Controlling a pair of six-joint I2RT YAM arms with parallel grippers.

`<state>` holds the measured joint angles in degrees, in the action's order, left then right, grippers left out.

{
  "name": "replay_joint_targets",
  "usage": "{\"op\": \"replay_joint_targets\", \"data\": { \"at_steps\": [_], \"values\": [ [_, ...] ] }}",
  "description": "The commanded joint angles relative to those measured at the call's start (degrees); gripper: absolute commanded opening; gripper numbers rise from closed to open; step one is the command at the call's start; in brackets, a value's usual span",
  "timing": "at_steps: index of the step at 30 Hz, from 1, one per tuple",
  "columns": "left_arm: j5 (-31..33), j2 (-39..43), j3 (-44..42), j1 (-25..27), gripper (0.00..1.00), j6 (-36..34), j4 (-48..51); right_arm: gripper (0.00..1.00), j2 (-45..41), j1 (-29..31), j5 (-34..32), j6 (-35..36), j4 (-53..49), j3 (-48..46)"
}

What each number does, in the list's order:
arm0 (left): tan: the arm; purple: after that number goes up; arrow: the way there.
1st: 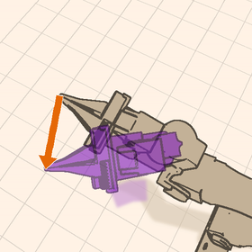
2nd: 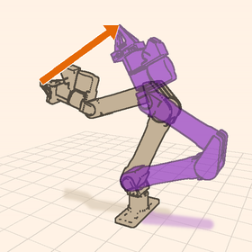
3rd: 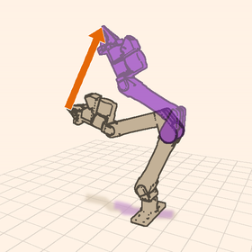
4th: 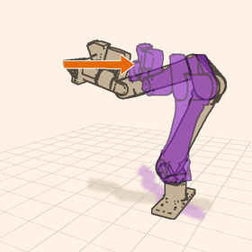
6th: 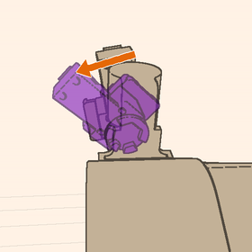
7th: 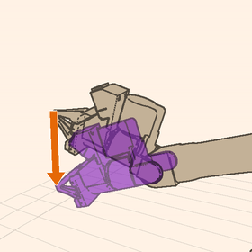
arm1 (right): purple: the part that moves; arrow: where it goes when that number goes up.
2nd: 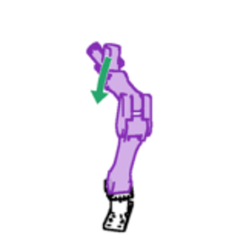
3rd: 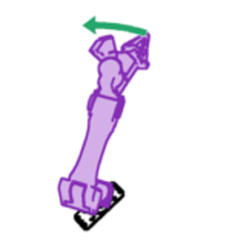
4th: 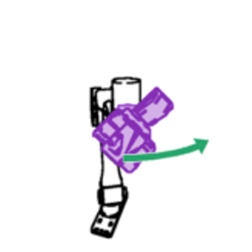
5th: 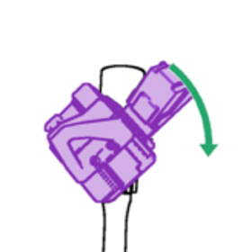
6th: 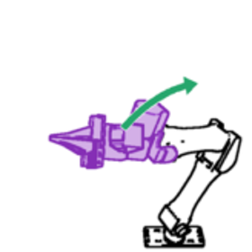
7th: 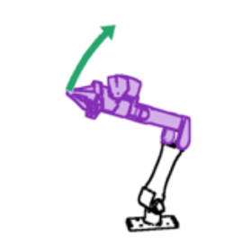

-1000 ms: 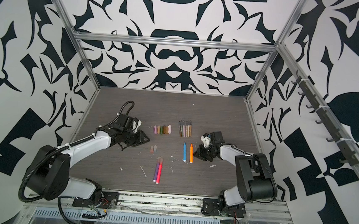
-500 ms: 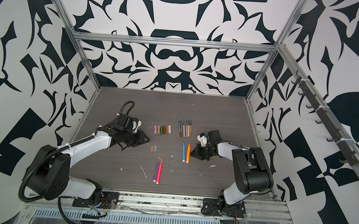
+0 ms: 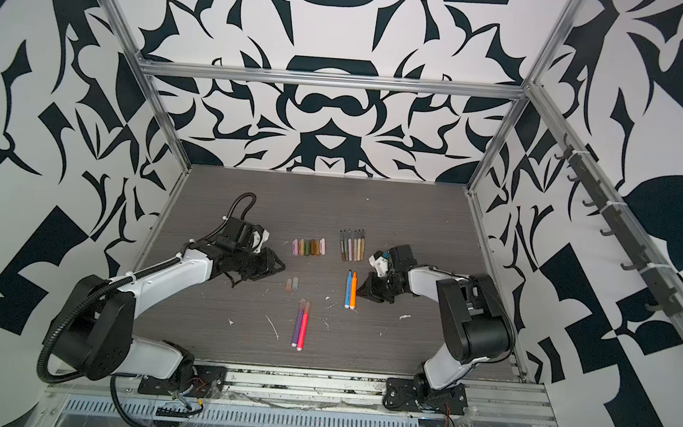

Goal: Open the pen caps
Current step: 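Move the right gripper over the pink felt marker and close on it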

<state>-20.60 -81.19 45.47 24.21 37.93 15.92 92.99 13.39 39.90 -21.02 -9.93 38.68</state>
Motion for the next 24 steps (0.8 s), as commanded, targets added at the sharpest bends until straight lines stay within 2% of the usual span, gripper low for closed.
{"op": "replay_joint_targets", "data": {
  "at_steps": [1,7,9,11,14,17,21,24],
  "values": [
    [-0.1,-0.2,-0.7,-0.2,0.39,0.0,1.0,0.16,-2.6,0.4,-4.9,-0.1,-1.7,-0.1],
    [1.1,1.6,-0.4,-0.3,0.38,-0.2,1.4,0.16,-15.9,0.6,-15.0,-3.4,-6.1,-2.3],
    [1.5,2.4,-0.5,-0.2,0.38,-0.1,1.1,0.16,-21.7,1.2,-20.0,-6.8,-8.5,-3.3],
    [2.1,3.3,-0.7,-0.2,0.38,0.2,0.8,0.16,-28.6,4.7,-24.9,-11.5,-11.2,-4.5],
    [3.1,4.8,-1.4,-0.3,0.38,1.0,-0.4,0.16,-34.7,16.6,-31.7,-20.3,-13.4,-5.3],
    [3.8,6.0,-1.8,-0.3,0.38,1.8,-1.3,0.17,-34.9,31.8,-37.7,-27.8,-12.7,-5.3],
    [4.5,7.6,-1.8,-0.5,0.37,2.7,-1.9,0.17,-27.4,48.0,-44.2,-33.2,-11.1,-1.9],
    [5.7,9.1,-2.2,-0.5,0.37,2.9,-1.9,0.17,-18.4,55.4,-45.6,-35.6,-10.0,2.5]
  ]
}}
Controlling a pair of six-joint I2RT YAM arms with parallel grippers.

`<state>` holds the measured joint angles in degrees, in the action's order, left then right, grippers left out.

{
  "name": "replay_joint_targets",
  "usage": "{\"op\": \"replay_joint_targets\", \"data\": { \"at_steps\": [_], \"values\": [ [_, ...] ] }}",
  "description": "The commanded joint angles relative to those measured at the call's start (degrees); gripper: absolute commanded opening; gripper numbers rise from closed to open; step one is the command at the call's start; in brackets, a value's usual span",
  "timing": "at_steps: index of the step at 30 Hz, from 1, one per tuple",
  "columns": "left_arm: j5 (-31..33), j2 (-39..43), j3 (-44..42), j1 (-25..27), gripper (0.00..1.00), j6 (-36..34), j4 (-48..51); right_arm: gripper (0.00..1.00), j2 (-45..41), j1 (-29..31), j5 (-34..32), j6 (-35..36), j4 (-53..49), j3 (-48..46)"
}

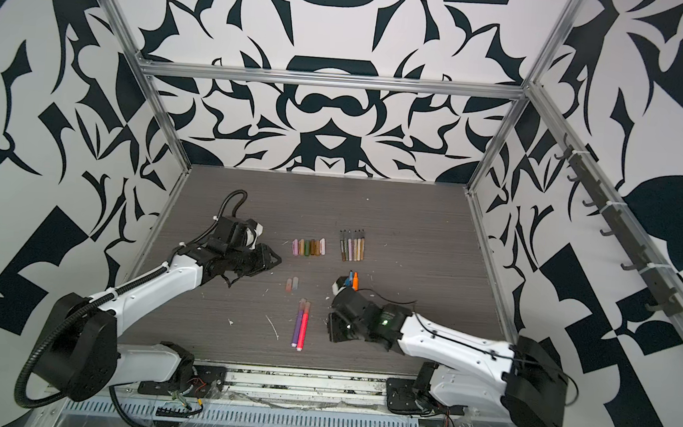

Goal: Open the pen caps
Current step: 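Move the right gripper over the pink felt marker and close on it, then lift the pink marker toward the left gripper while the left reaches toward it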

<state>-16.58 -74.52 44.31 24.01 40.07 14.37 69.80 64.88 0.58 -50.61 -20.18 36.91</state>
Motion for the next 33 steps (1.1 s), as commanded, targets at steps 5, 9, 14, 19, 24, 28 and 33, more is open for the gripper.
{"op": "replay_joint_targets", "data": {
  "at_steps": [5,9,14,19,24,28,33],
  "values": [
    [2.1,4.4,-2.2,-0.5,0.37,1.4,-0.7,0.25,15.1,8.6,-7.3,-8.1,0.6,10.9],
    [1.9,4.8,-2.8,-0.6,0.38,1.2,-0.3,0.29,18.8,9.7,-8.7,-8.2,-1.6,14.9],
    [1.4,5.2,-3.6,-1.4,0.38,0.7,-0.7,0.30,21.6,9.6,-8.2,-8.1,-2.5,16.5],
    [0.7,5.1,-4.0,-2.1,0.38,0.3,-1.2,0.30,24.6,9.7,-7.6,-8.0,-4.0,18.5],
    [-0.2,4.9,-4.7,-2.9,0.38,-0.1,-1.7,0.30,27.8,9.6,-7.2,-8.7,-5.5,19.8],
    [-0.9,5.2,-5.6,-3.5,0.38,-0.1,-2.3,0.30,28.3,9.7,-10.5,-10.8,-10.2,20.6],
    [-1.5,5.7,-6.8,-3.9,0.38,0.1,-3.2,0.29,30.0,9.4,-15.6,-13.5,-17.0,22.6]
  ]
}}
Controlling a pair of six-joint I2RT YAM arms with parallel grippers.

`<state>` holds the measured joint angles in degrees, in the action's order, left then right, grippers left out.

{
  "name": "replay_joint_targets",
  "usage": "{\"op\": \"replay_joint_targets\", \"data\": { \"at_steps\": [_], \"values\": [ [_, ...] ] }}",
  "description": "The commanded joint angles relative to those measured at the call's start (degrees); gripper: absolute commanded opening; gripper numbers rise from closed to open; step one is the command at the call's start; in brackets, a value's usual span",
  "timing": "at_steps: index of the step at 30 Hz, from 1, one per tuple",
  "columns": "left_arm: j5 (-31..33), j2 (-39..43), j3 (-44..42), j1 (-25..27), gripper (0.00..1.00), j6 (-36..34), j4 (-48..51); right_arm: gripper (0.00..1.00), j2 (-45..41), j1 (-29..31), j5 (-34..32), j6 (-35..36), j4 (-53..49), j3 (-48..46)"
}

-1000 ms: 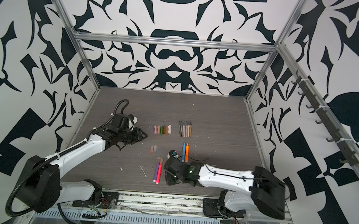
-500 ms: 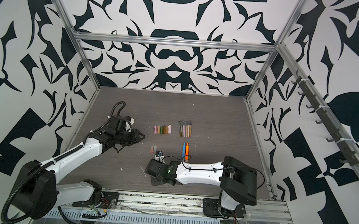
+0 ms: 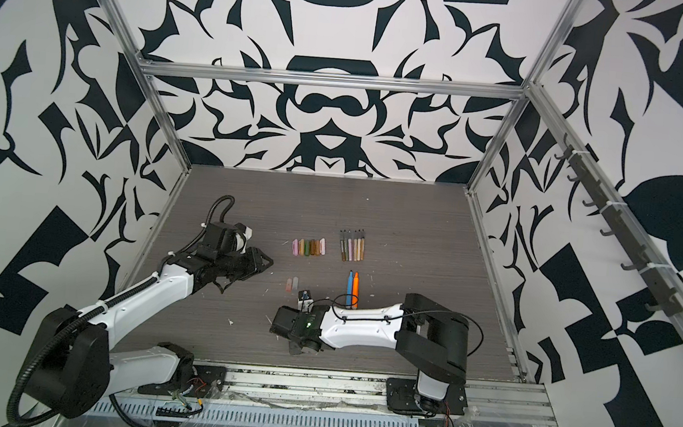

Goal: Open the pen caps
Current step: 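Lift the pink marker toward the left gripper while the left reaches toward it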

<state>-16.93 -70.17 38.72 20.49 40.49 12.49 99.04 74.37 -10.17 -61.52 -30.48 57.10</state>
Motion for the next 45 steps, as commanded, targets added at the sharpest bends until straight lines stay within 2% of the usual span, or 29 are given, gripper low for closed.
{"op": "replay_joint_targets", "data": {
  "at_steps": [1,5,9,11,15,19,23,27,37,45],
  "values": [
    [-1.4,1.3,-1.4,-0.4,0.38,-0.1,-1.6,0.29,1.7,-0.1,-5.2,-2.7,-7.7,3.3],
    [-2.7,1.8,-1.6,-0.4,0.41,0.6,-2.2,0.23,4.4,-0.4,-3.3,-1.8,-6.8,4.3],
    [-4.1,2.5,-1.5,-0.4,0.43,2.0,-2.8,0.15,2.3,-1.8,-1.4,-1.2,-3.6,1.6],
    [-6.4,2.5,-2.1,-0.3,0.45,4.0,-4.8,0.11,-0.8,-3.0,-1.5,0.5,-2.0,-0.7],
    [-7.9,2.6,-2.8,1.1,0.52,6.3,-7.2,0.04,-9.0,-7.1,2.6,7.1,0.1,-4.4],
    [-8.0,1.3,-2.9,5.0,0.54,9.8,-11.6,0.00,-20.5,-12.7,8.6,14.3,3.7,-8.9],
    [-6.7,-1.5,-1.4,9.8,0.54,12.4,-14.5,0.00,-30.1,-18.3,15.1,17.1,5.8,-12.0],
    [-6.4,-5.6,0.5,13.0,0.54,14.6,-17.4,0.00,-34.9,-21.2,18.2,18.3,4.5,-12.2],
    [-10.1,-13.4,5.8,17.9,0.54,21.3,-25.1,0.00,-37.6,-22.7,20.4,18.8,4.3,-13.1],
    [-10.2,-16.5,8.4,20.7,0.54,22.9,-26.8,0.00,-38.3,-23.2,21.0,18.9,4.6,-13.9]
  ]
}}
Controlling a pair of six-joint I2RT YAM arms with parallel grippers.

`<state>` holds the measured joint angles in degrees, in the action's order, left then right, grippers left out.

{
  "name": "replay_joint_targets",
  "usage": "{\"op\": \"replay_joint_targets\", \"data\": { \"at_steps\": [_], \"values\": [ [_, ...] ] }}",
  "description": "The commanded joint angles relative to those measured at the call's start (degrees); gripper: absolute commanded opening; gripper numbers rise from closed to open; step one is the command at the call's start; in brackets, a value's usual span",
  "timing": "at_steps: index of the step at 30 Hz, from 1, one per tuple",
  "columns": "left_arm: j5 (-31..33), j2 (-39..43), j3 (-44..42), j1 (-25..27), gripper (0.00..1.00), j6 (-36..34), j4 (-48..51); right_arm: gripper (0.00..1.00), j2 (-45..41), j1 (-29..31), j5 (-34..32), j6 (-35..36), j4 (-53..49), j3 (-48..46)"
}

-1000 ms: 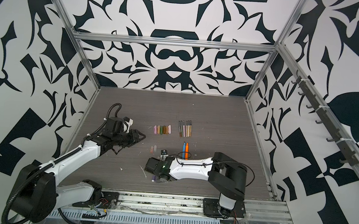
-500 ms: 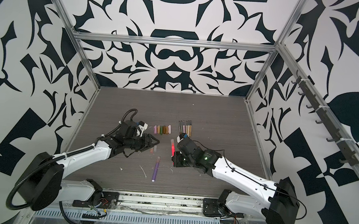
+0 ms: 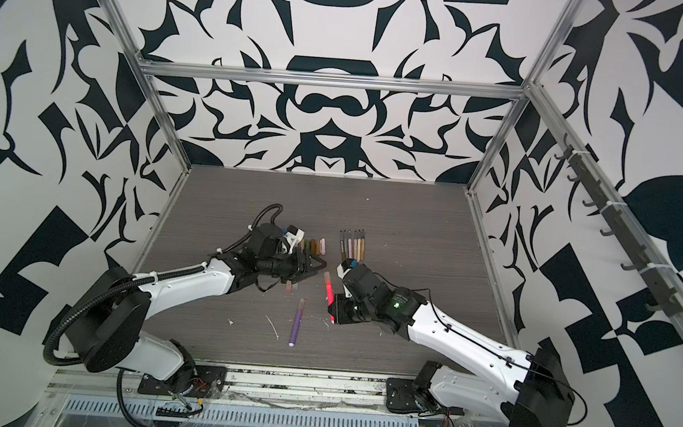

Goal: Open the pen caps
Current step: 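Lift the pink marker toward the left gripper while the left reaches toward it, then close the left gripper on the pink marker's cap and pull it off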

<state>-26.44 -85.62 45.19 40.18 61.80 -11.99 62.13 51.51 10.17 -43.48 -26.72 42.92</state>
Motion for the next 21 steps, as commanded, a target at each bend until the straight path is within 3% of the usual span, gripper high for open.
{"op": "replay_joint_targets", "data": {
  "at_steps": [1,9,21],
  "values": [
    [-0.8,-1.6,2.2,1.4,0.54,1.9,-2.6,0.00,-1.5,-0.5,0.6,0.9,0.8,0.2],
    [-1.2,-3.6,3.4,3.2,0.51,3.1,-4.4,0.00,-2.3,-2.1,1.3,1.9,0.2,0.3],
    [-2.7,-4.1,4.6,3.8,0.34,3.2,-4.4,0.00,-3.5,-3.9,2.0,2.3,-0.3,0.0]
  ]
}}
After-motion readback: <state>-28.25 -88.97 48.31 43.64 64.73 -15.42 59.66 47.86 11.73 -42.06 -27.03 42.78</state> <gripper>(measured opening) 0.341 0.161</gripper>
